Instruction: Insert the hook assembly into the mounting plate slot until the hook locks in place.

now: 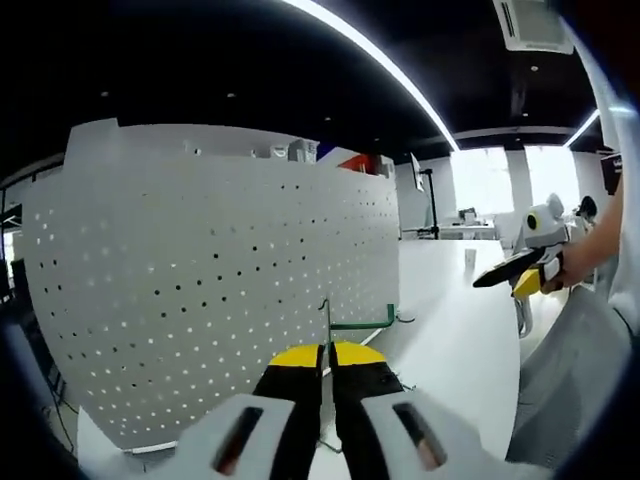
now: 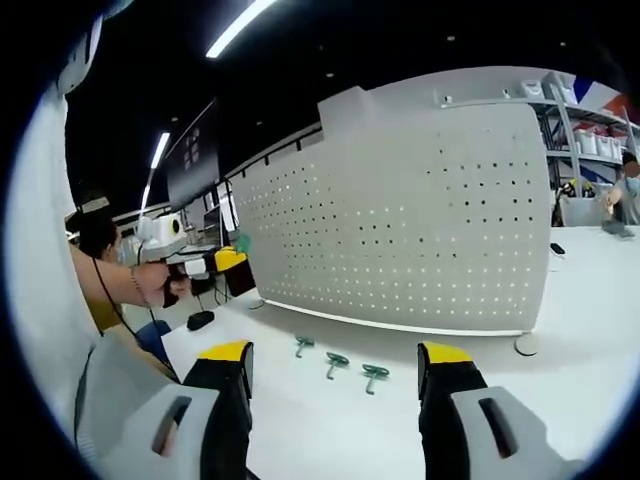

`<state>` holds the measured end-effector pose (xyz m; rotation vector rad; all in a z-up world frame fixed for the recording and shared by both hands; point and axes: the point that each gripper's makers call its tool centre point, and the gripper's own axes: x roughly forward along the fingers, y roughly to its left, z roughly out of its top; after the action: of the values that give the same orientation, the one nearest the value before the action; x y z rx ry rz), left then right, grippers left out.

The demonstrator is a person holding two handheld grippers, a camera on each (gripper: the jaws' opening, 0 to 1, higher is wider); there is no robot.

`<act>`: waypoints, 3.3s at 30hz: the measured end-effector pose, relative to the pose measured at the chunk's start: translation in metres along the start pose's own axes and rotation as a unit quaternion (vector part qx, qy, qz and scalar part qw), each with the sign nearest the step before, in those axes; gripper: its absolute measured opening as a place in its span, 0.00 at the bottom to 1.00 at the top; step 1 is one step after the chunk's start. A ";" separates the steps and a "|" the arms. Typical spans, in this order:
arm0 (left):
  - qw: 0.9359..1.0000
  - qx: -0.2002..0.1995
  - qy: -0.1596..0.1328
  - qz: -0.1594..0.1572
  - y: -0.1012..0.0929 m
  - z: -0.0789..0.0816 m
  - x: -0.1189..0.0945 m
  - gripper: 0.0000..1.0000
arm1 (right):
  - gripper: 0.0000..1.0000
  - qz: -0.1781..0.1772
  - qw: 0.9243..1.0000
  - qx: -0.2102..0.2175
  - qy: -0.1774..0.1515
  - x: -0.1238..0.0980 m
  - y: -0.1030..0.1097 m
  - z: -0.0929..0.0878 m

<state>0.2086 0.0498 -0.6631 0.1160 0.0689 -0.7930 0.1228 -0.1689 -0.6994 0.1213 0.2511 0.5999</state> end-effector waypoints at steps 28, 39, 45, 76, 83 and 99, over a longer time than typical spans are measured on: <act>0.998 -0.046 -0.030 0.013 -0.015 0.012 -0.001 0.02 | 0.63 0.016 0.999 -0.014 -0.045 0.001 0.011 0.021; 0.999 -0.044 -0.026 0.012 -0.016 0.011 -0.001 0.02 | 0.55 0.044 0.993 -0.023 -0.106 -0.002 0.026 0.049; 0.999 -0.042 -0.025 0.010 -0.019 0.011 0.001 0.02 | 0.54 0.049 0.993 -0.024 -0.108 0.005 0.031 0.051; 0.999 -0.034 -0.024 0.004 -0.030 0.017 0.006 0.02 | 0.53 0.115 0.987 -0.005 -0.116 0.061 0.074 0.068; 0.999 -0.033 -0.024 0.004 -0.030 0.017 0.006 0.02 | 0.53 0.123 0.985 0.003 -0.121 0.070 0.084 0.071; 0.999 -0.038 -0.026 0.008 -0.028 0.019 0.003 0.02 | 0.54 0.133 0.982 0.016 -0.133 0.093 0.104 0.077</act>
<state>0.1916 0.0257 -0.6472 0.0248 0.0491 -0.7765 0.1612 -0.0331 -0.6242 0.2666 -0.0158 0.8379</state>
